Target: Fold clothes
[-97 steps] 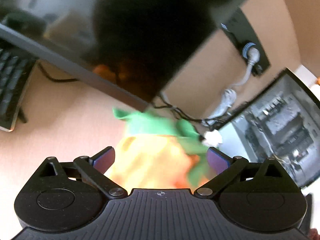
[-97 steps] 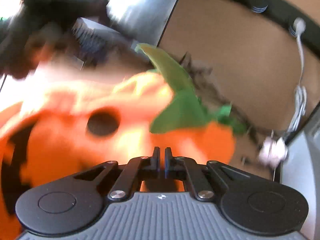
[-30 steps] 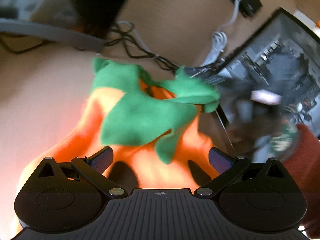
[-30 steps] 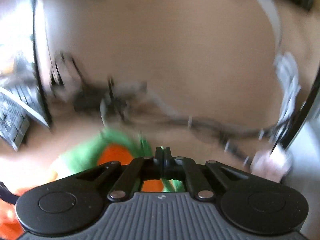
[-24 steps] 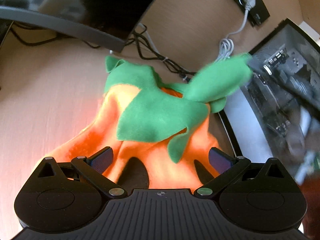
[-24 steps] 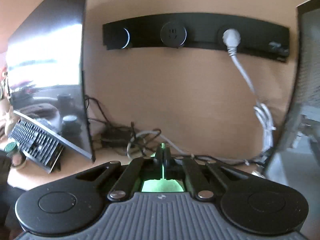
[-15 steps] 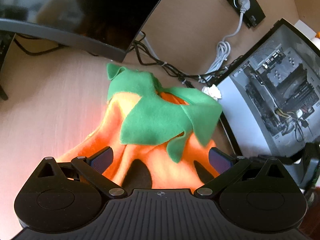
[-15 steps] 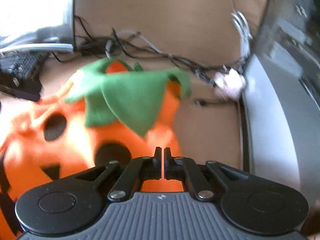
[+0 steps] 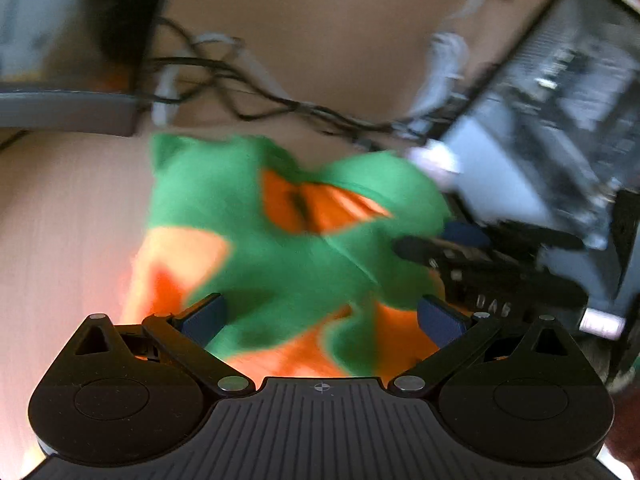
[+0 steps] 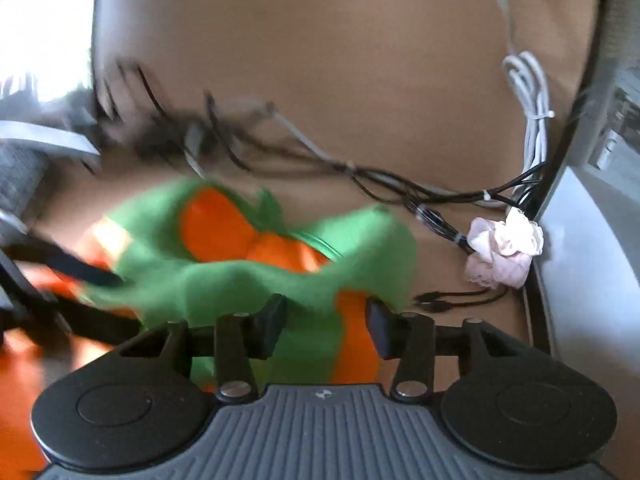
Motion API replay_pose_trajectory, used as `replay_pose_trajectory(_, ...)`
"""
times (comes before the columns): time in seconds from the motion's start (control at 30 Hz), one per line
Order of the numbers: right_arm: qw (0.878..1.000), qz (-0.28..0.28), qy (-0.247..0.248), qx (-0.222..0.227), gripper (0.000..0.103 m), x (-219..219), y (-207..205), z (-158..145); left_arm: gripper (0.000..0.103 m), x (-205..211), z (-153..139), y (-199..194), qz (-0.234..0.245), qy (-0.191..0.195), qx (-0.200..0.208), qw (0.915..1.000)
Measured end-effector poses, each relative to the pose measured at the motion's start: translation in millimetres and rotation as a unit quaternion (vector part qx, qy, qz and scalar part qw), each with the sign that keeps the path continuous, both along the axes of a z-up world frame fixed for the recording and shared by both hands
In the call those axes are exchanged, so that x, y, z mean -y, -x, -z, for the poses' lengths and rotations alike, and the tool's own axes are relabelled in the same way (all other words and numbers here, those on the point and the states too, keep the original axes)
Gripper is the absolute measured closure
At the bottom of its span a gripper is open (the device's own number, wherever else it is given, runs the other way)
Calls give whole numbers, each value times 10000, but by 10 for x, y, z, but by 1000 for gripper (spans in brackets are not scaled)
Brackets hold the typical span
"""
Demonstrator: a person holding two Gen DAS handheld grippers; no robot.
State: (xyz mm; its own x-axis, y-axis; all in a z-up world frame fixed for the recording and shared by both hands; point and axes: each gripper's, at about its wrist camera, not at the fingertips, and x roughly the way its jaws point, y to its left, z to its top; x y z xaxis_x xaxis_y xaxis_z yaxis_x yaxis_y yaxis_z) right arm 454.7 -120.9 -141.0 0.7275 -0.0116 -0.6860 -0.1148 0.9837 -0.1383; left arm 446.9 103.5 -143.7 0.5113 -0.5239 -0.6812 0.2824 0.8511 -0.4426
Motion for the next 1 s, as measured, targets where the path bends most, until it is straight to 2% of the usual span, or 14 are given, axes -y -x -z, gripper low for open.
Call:
replay_pose_trajectory(0.1, 9999, 18, 100, 56, 60, -10, -179, 170, 0, -106, 48, -129, -447, -11, 14, 9990)
replay_pose_trajectory(0.2, 9999, -22, 50, 124, 59, -12, -154, 31, 0, -189, -122, -33, -422, 205, 131, 9988)
replay_pose_trajectory(0.23, 9998, -14, 23, 211, 59, 3, -92, -53, 0, -208, -194, 12, -368, 284, 223, 9987)
replay_pose_trajectory(0.33, 9978, 82, -123, 647, 49, 89, 199, -366, 0, -177, -493, 215, 130, 512, 901, 9945)
replay_pose_trajectory(0.4, 9955, 205, -301, 875, 46, 161, 286, -538, 0, -39, -591, 187, 445, 462, 1170, 9911)
replay_pose_trajectory(0.47, 9921, 322, -756, 945, 46, 263, 235, -646, 0, 119, -553, 86, 535, 254, 1199, 9910)
replay_pose_trajectory(0.5, 9878, 372, -1214, 906, 45, 345, 173, -679, 0, 176, -492, 27, 487, 130, 1139, 9922)
replay_pose_trajectory(0.57, 9667, 502, -2407, 705, 42, 564, 15, -643, 0, 187, -294, -90, 243, -80, 866, 9959)
replay_pose_trajectory(0.6, 9551, 535, -2852, 603, 39, 639, -68, -592, 0, 188, -194, -144, 115, -174, 728, 9971)
replay_pose_trajectory(0.67, 9390, 526, -3376, 402, 39, 706, -245, -439, 0, 129, -19, -201, -204, -293, 473, 9982)
replay_pose_trajectory(0.73, 9429, 552, -3282, 116, 39, 684, -398, -257, 0, 22, 104, -198, -483, -329, 270, 9979)
replay_pose_trajectory(0.87, 9663, 840, -2391, -444, 39, 627, -582, 67, 0, -127, 66, -102, -699, -101, 159, 9974)
replay_pose_trajectory(0.93, 9747, 1029, -1931, -448, 39, 620, -573, 74, 0, -190, 1, 14, -730, -43, 183, 9972)
replay_pose_trajectory(1.0, 9815, 949, -1663, -46, 39, 565, -490, -93, 0, -229, -58, 160, -711, 27, 203, 9973)
